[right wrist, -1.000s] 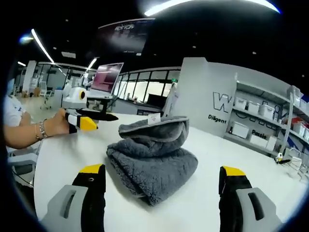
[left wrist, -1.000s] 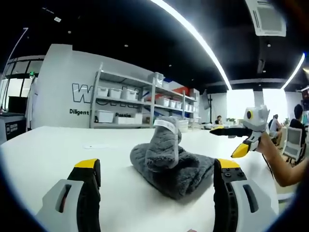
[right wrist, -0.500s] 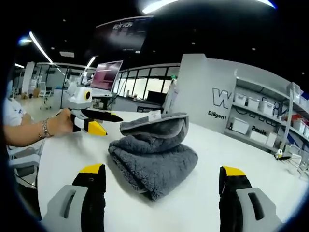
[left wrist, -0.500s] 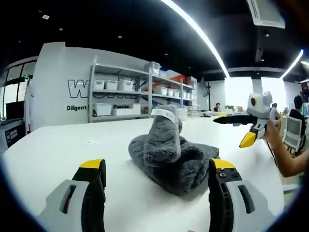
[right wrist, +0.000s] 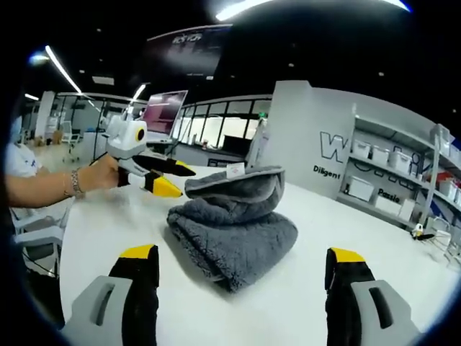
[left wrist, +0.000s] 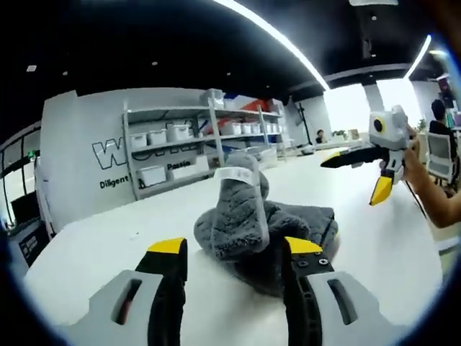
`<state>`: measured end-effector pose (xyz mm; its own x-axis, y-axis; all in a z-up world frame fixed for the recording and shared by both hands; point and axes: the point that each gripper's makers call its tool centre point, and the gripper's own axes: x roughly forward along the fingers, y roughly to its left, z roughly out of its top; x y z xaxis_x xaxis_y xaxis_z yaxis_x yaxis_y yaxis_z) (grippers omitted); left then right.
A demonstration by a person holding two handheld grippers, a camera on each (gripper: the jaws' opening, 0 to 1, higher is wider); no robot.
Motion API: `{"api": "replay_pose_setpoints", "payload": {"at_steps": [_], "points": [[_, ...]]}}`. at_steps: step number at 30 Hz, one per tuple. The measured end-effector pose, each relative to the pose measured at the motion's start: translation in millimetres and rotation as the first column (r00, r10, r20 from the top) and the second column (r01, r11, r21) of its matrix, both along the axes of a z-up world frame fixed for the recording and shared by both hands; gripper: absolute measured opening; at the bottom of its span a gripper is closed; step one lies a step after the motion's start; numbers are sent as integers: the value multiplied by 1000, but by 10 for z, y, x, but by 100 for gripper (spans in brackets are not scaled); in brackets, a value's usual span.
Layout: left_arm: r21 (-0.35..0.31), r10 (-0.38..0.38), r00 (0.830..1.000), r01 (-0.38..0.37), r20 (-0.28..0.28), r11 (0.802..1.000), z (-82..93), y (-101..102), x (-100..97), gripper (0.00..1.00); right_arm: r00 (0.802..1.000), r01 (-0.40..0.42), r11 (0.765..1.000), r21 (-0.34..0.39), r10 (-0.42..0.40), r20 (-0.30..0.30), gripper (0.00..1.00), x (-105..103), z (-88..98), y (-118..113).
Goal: Open the folded towel by lifting each exposed corner and separating the folded layers until the towel lies flat within the target outline without major curled edges
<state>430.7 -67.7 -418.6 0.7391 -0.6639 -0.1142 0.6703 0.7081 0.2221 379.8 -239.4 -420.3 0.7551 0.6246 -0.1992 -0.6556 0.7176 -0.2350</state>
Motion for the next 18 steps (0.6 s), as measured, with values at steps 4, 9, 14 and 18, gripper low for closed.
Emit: {"api": "replay_pose_setpoints", "payload": {"at_steps": [4, 9, 14, 18], "points": [[41, -4, 1000, 4, 2, 999, -50, -22, -1, 37, 1000, -4, 1000, -2, 4, -8, 96, 1, -35, 4], [91, 5, 1000, -7, 23, 996, -107, -49, 21, 34, 1000, -8, 1000, 1, 8, -8, 96, -3, -38, 13], [87, 16, 999, -21, 50, 996, -112, -105, 22, 28, 1000, -5, 1000, 9, 5, -5, 95, -19, -27, 0], [102, 23, 998, -29, 61, 994, -116, -123, 29, 24, 1000, -4, 1000, 15, 4, -6, 94, -15, -31, -23]]}}
